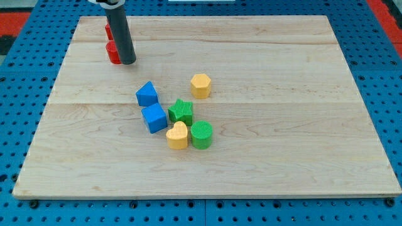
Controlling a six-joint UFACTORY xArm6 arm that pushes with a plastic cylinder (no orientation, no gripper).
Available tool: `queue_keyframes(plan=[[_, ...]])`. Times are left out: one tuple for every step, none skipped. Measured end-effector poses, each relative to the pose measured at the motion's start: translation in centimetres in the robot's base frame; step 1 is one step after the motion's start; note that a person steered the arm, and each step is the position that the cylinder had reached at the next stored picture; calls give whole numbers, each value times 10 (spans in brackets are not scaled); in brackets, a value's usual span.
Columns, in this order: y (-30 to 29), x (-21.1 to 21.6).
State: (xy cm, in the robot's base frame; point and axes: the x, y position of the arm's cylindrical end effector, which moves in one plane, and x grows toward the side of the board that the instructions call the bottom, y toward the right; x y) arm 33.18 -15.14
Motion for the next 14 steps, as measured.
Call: queue_keyframes(plan=[[-9, -8], [19, -12], [113, -12], [186, 26], [210, 87], [127, 73], [48, 57], [19, 48], [5, 48], [0, 48], [0, 48], [9, 49], [59, 49], [114, 74]])
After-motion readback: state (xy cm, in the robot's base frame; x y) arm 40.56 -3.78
